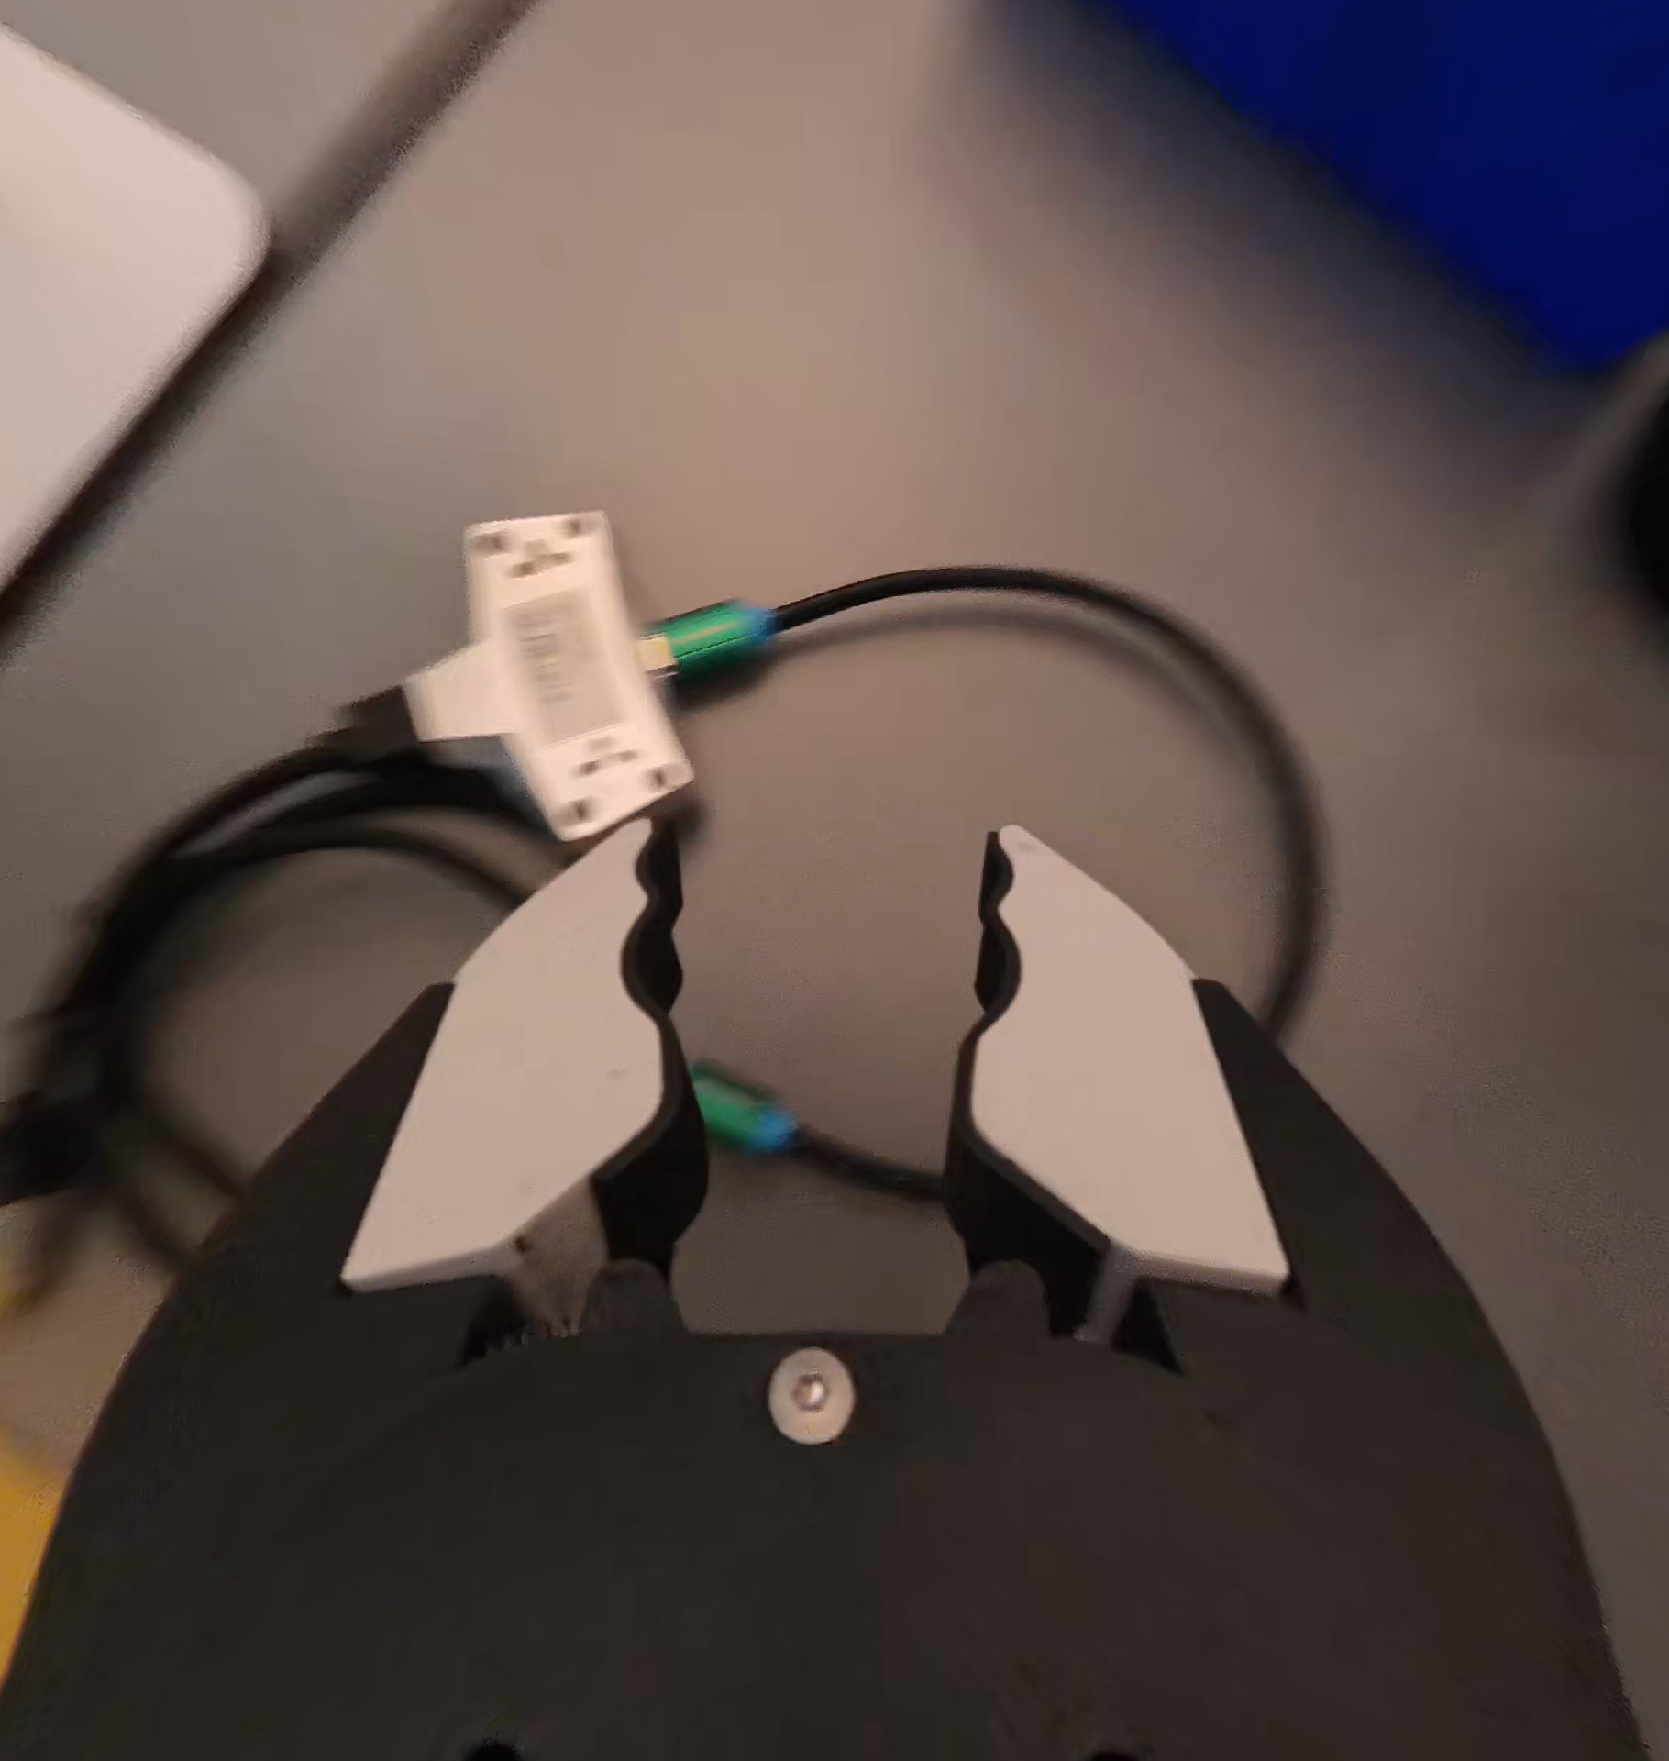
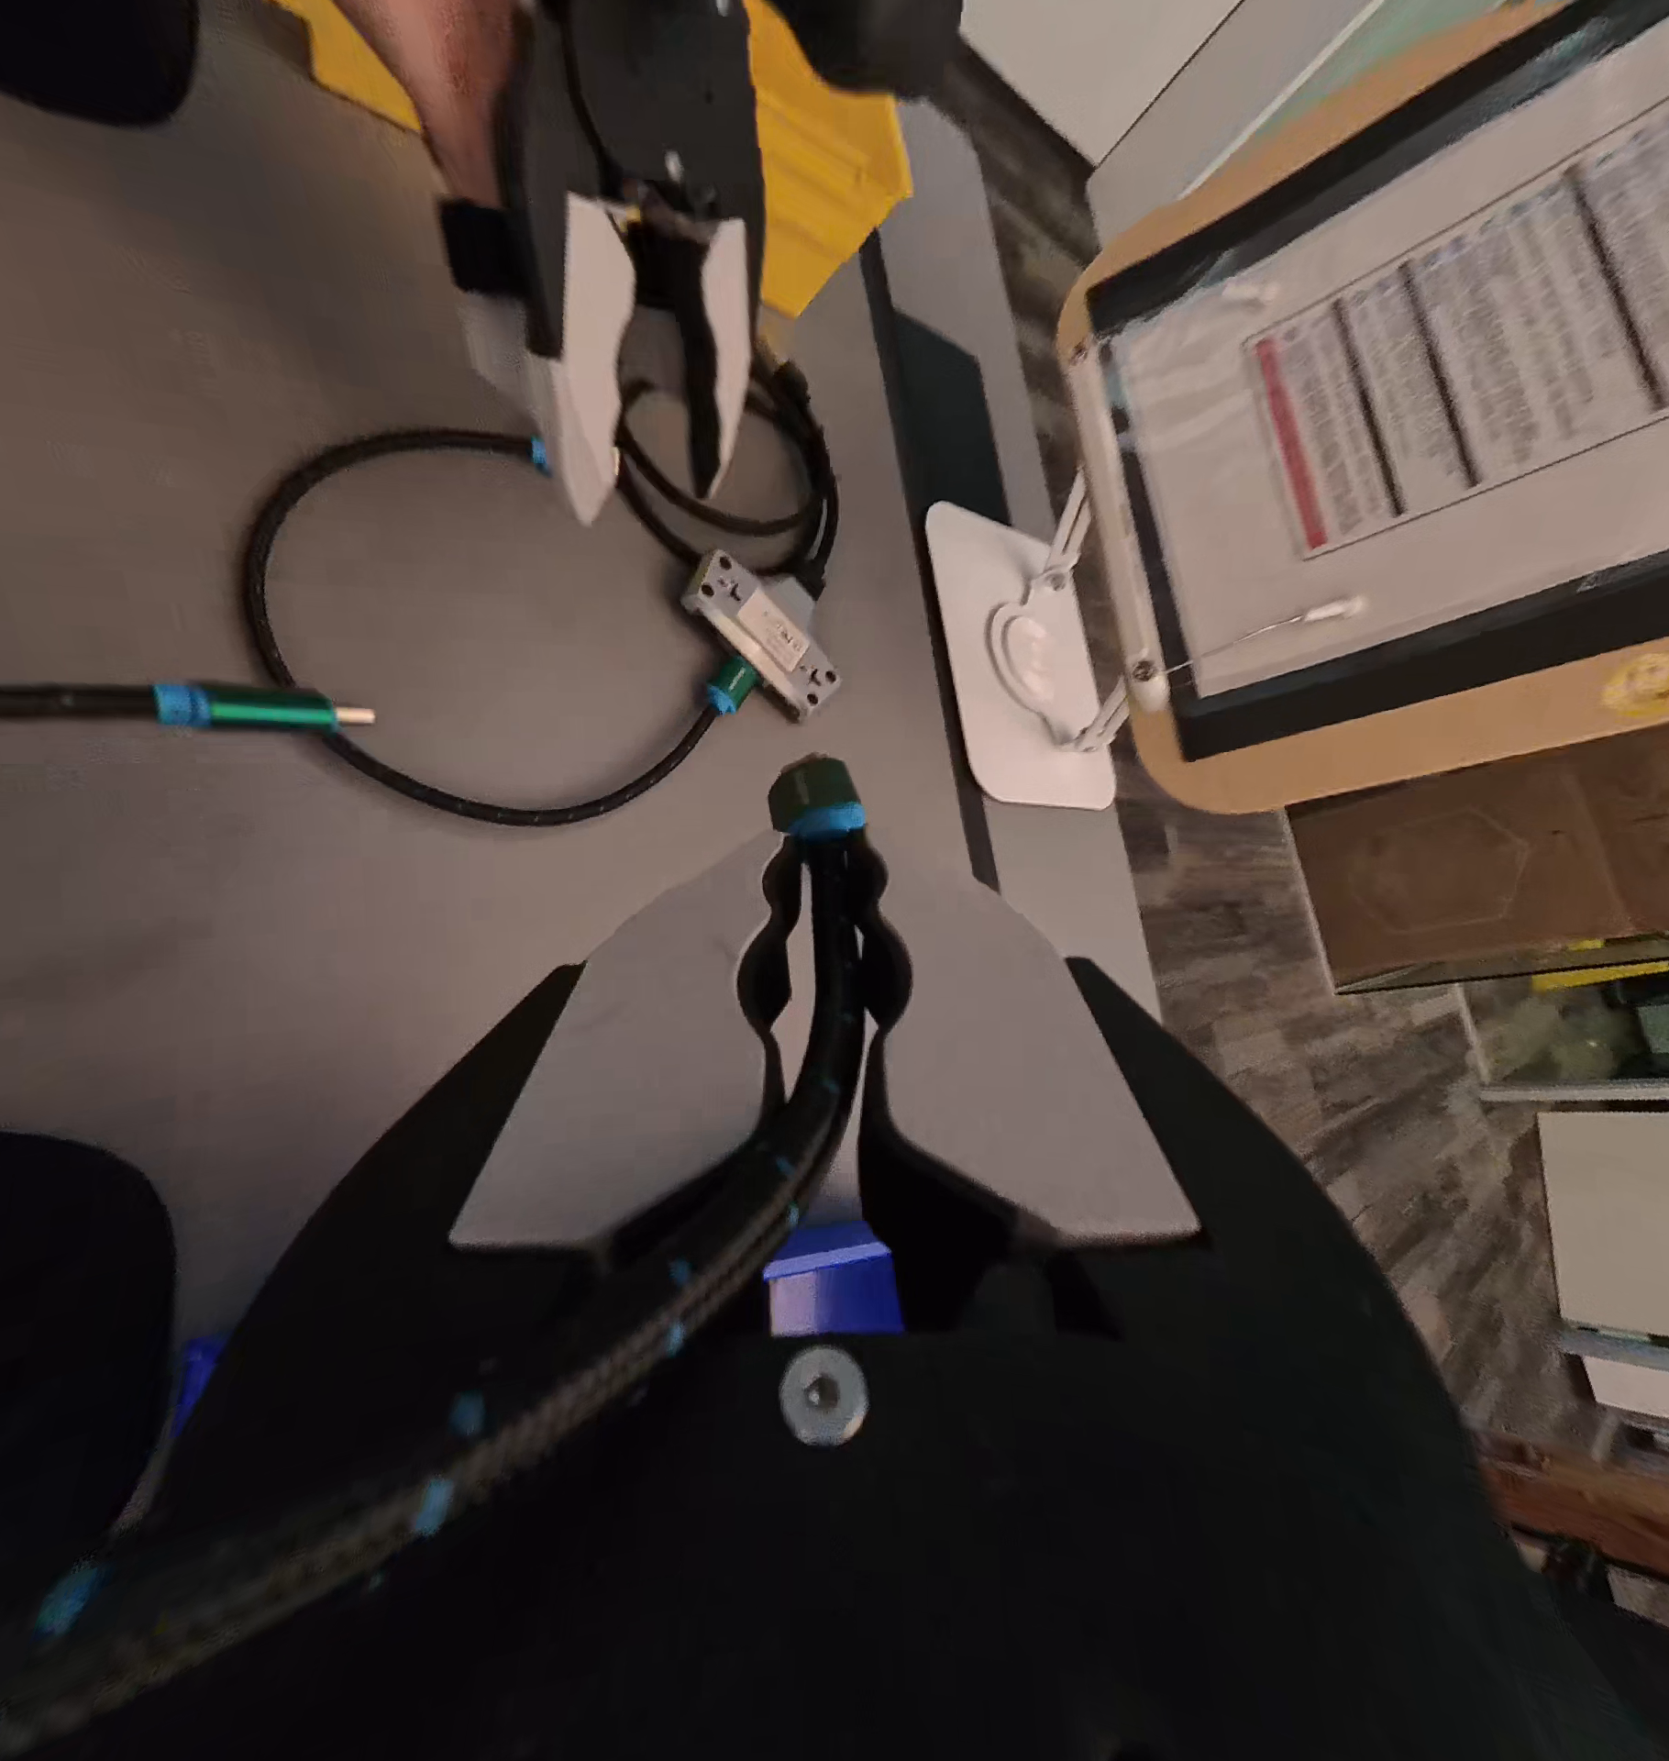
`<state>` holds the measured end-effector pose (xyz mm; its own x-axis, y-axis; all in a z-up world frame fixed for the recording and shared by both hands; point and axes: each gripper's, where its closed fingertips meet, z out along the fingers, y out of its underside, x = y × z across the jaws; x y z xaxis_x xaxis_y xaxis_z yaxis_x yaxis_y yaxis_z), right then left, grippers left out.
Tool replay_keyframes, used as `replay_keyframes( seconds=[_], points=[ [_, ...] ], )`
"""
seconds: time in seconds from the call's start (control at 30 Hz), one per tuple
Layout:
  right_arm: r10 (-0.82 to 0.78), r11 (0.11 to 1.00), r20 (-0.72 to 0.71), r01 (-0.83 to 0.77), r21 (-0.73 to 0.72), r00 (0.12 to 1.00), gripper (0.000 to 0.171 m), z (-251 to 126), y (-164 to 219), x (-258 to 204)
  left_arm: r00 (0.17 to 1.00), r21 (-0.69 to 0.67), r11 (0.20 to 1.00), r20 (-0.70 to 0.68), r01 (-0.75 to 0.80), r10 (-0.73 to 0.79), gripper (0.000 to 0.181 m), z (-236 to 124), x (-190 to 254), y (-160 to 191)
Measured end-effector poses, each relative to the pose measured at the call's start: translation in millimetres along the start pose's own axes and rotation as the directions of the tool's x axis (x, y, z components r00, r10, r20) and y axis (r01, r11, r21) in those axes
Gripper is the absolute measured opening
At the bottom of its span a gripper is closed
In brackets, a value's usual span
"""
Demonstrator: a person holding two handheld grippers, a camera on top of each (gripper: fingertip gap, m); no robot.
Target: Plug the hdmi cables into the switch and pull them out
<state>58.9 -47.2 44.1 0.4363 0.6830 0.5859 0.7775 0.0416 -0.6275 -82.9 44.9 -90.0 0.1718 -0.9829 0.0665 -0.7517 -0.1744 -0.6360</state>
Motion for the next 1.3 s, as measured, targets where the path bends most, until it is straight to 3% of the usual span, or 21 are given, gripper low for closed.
replay_keyframes(
  seconds=[0.1, 0.13, 0.2, 0.33, 0.53, 0.63, 0.77, 0.97, 1.07, 1.27, 1.3],
  points=[
    [-0.007, 0.999, -0.020, 0.007, 0.041, 1.000, 0.010, -9, -7, 2, 0.974, -0.068, 0.990, 0.183, -0.121, 0.131, 0.073, -3, -49, -4],
    [-0.005, 0.999, -0.022, 0.006, 0.051, 1.000, 0.010, -10, -8, 3, 0.971, -0.092, 0.983, 0.163, -0.159, 0.173, 0.078, -1, -55, -10],
    [-0.005, 0.998, -0.023, 0.007, 0.064, 1.000, 0.010, -12, -8, 3, 0.959, -0.161, 0.953, 0.085, -0.255, 0.271, 0.107, 12, -65, -18],
    [0.004, 0.998, -0.029, -0.002, 0.066, 1.000, 0.011, -15, -5, 5, 0.930, -0.287, 0.885, -0.150, -0.367, 0.336, 0.121, 44, -69, -2],
    [0.001, 0.994, -0.031, 0.002, 0.108, 1.000, 0.011, -21, -11, 4, 0.894, -0.425, 0.786, -0.217, -0.448, 0.392, 0.124, 70, -86, 32],
    [-0.004, 0.995, -0.030, 0.007, 0.101, 1.000, 0.011, -20, -10, 4, 0.910, -0.455, 0.788, -0.231, -0.415, 0.345, 0.109, 62, -79, 37],
    [-0.003, 0.995, -0.027, 0.006, 0.104, 1.000, 0.011, -18, -9, 5, 0.883, -0.507, 0.726, -0.333, -0.464, 0.332, 0.090, 35, -54, 62],
    [-0.018, 0.994, -0.024, 0.020, 0.106, 1.000, 0.011, -17, -13, 3, 0.831, -0.493, 0.677, -0.419, -0.546, 0.365, 0.081, 13, -37, 78],
    [-0.026, 0.996, -0.030, 0.029, 0.088, 0.999, 0.011, -15, -13, 3, 0.819, -0.482, 0.668, -0.415, -0.567, 0.395, 0.081, 11, -47, 67],
    [-0.019, 0.997, -0.039, 0.022, 0.080, 0.999, 0.011, -16, -10, 5, 0.708, -0.430, 0.563, -0.464, -0.705, 0.532, 0.042, 23, -48, 69],
    [-0.018, 0.997, -0.044, 0.022, 0.081, 0.999, 0.011, -16, -9, 6, 0.695, -0.412, 0.562, -0.480, -0.717, 0.535, 0.045, 24, -42, 70]
  ],
)
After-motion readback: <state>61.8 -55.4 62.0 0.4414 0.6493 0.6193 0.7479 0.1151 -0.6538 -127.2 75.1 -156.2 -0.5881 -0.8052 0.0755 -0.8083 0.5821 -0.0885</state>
